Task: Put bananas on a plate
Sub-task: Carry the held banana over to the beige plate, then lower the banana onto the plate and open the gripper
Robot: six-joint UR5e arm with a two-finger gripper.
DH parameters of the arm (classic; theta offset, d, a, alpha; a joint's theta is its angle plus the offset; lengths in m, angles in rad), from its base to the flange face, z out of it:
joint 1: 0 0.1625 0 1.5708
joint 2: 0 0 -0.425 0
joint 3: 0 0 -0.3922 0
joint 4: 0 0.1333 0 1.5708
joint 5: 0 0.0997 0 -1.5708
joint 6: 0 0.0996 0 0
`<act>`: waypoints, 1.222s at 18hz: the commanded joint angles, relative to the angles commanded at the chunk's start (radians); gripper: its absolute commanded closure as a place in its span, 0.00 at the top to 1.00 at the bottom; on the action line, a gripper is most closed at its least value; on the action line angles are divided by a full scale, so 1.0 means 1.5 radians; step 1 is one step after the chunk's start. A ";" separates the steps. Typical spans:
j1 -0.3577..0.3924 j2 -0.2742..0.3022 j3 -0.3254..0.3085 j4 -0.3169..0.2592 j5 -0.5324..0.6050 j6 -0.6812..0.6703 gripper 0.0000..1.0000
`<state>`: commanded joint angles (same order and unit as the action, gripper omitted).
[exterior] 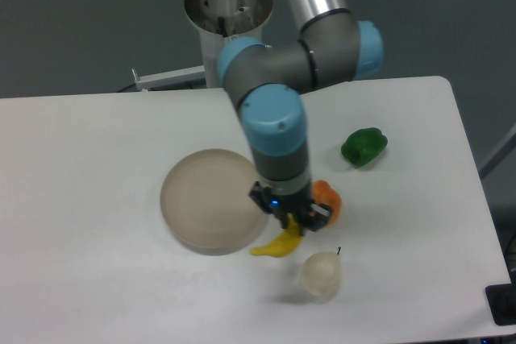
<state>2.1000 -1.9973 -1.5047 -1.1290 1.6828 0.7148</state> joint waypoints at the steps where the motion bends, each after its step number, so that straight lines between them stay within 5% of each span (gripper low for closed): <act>1: -0.004 0.000 -0.010 0.000 0.004 0.001 0.34; 7: -0.051 -0.003 -0.074 0.019 0.007 -0.002 0.34; 10: -0.067 -0.007 -0.114 0.084 0.007 -0.035 0.34; 12: -0.069 -0.008 -0.132 0.094 0.007 -0.037 0.34; 22: -0.077 -0.018 -0.147 0.095 0.006 -0.051 0.39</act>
<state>1.9850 -2.0248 -1.7257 -0.9863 1.6920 0.6381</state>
